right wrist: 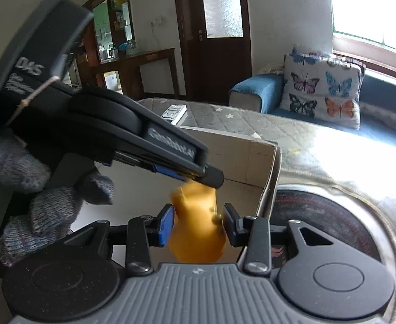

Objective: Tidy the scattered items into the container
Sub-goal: 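Open the left gripper to drop the orange toy into the box, then move the left gripper to the yellow plush chick and grasp it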

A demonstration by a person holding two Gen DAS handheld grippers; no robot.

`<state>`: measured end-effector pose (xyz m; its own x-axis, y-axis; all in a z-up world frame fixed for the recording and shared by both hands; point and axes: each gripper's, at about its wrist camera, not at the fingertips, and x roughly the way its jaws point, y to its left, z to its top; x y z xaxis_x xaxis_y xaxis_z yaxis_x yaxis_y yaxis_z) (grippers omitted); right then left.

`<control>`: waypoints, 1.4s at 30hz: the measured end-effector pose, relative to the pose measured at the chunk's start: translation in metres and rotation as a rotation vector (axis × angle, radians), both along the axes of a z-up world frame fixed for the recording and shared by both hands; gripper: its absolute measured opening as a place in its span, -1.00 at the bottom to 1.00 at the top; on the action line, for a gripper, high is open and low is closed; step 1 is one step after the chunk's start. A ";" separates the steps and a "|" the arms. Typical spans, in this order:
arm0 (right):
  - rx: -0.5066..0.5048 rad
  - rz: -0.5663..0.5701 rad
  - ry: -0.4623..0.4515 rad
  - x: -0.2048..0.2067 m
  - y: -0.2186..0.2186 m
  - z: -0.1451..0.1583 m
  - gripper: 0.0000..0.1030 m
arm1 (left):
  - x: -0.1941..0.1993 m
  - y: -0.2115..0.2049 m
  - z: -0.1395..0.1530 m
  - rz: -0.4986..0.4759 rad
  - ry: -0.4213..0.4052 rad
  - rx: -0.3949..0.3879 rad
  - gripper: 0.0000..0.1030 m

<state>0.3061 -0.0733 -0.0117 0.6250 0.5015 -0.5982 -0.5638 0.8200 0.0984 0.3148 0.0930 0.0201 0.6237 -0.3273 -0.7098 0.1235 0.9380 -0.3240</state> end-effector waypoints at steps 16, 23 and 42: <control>0.000 0.016 -0.044 -0.038 -0.009 0.020 -0.23 | -0.042 0.000 0.025 0.019 -0.056 0.017 -0.39; 0.001 0.022 -0.060 -0.082 -0.028 0.029 -0.21 | -0.079 -0.006 0.034 0.021 -0.074 0.025 -0.40; -0.001 0.052 -0.034 -0.178 -0.078 0.017 0.32 | -0.200 -0.024 0.034 0.006 -0.115 0.004 -0.40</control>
